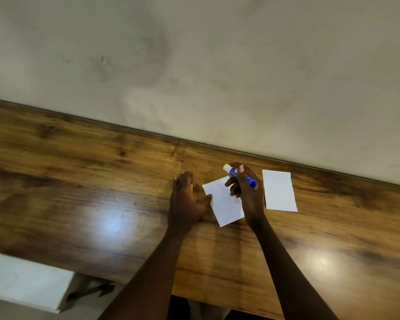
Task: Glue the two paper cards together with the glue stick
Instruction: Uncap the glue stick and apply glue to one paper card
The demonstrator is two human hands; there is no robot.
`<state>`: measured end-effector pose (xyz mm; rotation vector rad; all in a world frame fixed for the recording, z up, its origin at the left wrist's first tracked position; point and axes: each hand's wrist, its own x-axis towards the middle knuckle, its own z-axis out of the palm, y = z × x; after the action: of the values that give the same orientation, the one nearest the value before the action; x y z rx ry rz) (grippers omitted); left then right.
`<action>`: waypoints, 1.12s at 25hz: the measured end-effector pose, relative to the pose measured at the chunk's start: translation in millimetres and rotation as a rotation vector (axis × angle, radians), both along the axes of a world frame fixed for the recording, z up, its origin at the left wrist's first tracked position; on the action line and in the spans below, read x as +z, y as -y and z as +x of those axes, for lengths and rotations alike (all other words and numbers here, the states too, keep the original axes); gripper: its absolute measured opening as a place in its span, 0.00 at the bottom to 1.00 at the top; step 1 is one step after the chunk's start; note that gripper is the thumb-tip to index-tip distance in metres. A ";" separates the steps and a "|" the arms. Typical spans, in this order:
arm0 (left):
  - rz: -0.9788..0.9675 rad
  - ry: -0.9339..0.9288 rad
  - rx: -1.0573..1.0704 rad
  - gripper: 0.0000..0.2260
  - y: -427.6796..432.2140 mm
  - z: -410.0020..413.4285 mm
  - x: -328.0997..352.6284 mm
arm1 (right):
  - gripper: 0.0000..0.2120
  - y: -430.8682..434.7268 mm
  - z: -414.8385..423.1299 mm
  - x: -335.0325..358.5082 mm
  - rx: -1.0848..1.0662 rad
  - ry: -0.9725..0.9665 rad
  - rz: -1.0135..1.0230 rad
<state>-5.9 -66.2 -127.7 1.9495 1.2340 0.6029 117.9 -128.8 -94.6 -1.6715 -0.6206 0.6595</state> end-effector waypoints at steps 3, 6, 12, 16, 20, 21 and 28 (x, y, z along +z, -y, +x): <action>-0.010 0.000 -0.004 0.33 -0.5 -0.1 -0.9 | 0.04 -3.4 -6.4 -7.0 0.047 -0.063 -0.030; 0.003 0.006 -0.021 0.34 -1.3 -0.9 -4.2 | 0.04 -7.3 -9.2 -12.7 0.097 0.071 -0.110; 0.008 0.015 -0.020 0.35 -2.8 -1.9 -6.6 | 0.10 -10.4 -11.6 -11.7 0.155 0.197 -0.155; 0.013 0.003 -0.014 0.35 -2.1 -0.9 -3.3 | 0.04 -8.9 -3.9 -9.9 0.142 0.255 -0.209; 0.031 0.022 0.011 0.29 -1.3 -1.0 0.3 | 0.08 -4.4 11.7 -7.7 0.045 0.254 -0.247; 0.038 0.022 0.014 0.29 -1.1 -1.3 1.1 | 0.08 -3.1 15.1 -7.8 0.022 0.243 -0.251; 0.026 0.004 0.011 0.31 -0.4 0.1 0.3 | 0.09 0.8 27.1 -8.7 -0.063 0.248 -0.259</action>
<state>-5.8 -65.8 -127.4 1.9628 1.2410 0.6306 145.0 -129.6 -103.3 -2.0262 -0.6760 0.5064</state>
